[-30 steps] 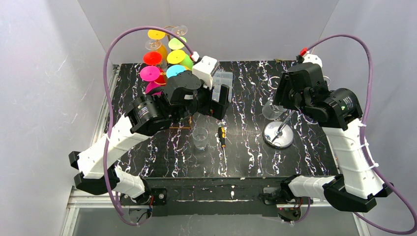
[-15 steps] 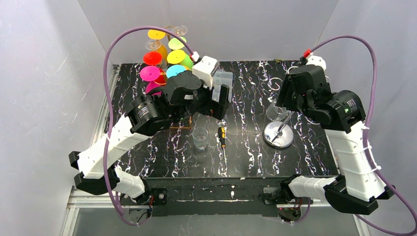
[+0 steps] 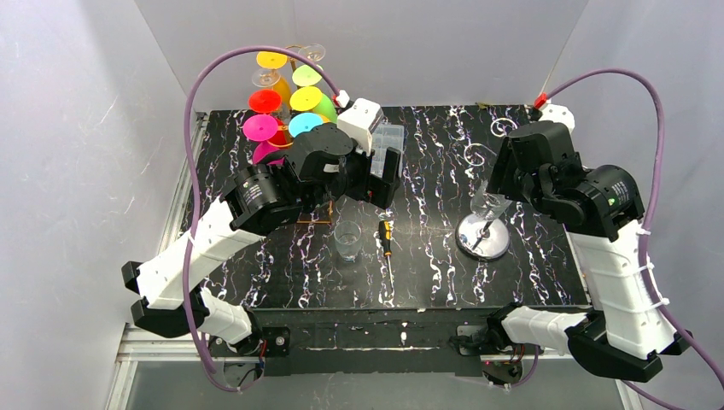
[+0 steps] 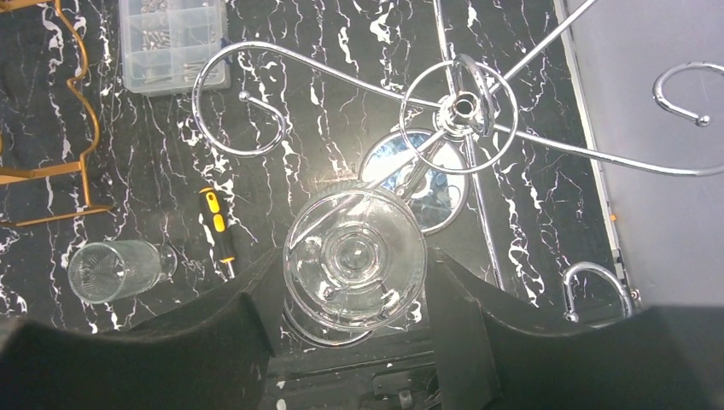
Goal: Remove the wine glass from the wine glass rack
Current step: Pick up the wine glass from the wine rack, then place the wine glass at the center of the board.
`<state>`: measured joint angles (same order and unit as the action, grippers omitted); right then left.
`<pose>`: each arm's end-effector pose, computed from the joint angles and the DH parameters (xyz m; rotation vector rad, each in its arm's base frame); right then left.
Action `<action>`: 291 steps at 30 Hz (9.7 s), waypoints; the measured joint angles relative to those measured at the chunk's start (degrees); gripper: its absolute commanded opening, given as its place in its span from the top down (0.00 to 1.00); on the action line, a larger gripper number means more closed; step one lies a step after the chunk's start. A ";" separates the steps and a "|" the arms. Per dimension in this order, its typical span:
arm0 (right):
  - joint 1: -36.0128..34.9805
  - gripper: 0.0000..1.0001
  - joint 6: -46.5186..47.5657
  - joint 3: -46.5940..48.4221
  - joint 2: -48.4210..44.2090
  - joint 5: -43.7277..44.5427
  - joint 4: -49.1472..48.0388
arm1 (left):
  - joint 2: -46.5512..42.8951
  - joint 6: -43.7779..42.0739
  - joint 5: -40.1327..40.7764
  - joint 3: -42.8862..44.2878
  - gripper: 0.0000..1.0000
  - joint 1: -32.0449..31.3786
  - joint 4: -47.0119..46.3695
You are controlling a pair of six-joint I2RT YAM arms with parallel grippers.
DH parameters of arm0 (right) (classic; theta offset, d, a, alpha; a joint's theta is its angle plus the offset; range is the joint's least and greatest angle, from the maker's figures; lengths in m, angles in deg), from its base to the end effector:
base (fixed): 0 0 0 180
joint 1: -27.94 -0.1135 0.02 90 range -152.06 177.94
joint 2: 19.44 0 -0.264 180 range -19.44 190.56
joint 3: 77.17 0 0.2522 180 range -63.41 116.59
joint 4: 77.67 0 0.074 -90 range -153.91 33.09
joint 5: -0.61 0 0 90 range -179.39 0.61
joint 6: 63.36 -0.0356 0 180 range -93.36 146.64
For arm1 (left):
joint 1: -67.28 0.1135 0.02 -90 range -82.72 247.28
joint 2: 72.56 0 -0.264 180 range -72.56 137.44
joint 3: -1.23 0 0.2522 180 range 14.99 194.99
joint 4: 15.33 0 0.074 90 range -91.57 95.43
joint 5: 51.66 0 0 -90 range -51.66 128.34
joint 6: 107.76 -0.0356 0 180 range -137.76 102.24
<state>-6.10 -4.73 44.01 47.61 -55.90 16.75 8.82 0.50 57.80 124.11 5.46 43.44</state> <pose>0.1303 0.0643 0.4939 0.2460 2.1262 -0.0061 0.1389 -0.2342 0.5097 0.4799 1.8443 -0.6474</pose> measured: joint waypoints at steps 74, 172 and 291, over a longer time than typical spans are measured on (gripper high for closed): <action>0.00 0.75 1.16 -3.10 -8.22 -19.47 2.95 | -8.63 11.89 -10.19 -16.15 0.01 3.76 -4.35; 0.92 0.03 -26.21 -25.79 -1.53 -46.75 -60.83 | -17.64 46.01 -43.36 -35.12 1.00 29.38 -43.54; -5.38 0.35 -22.97 -4.83 30.36 -50.47 -64.52 | -14.75 10.91 -12.74 -5.07 0.02 29.62 13.84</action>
<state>-11.48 -27.70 39.18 77.97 -106.36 -47.77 -5.93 11.41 45.06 119.04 35.07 57.28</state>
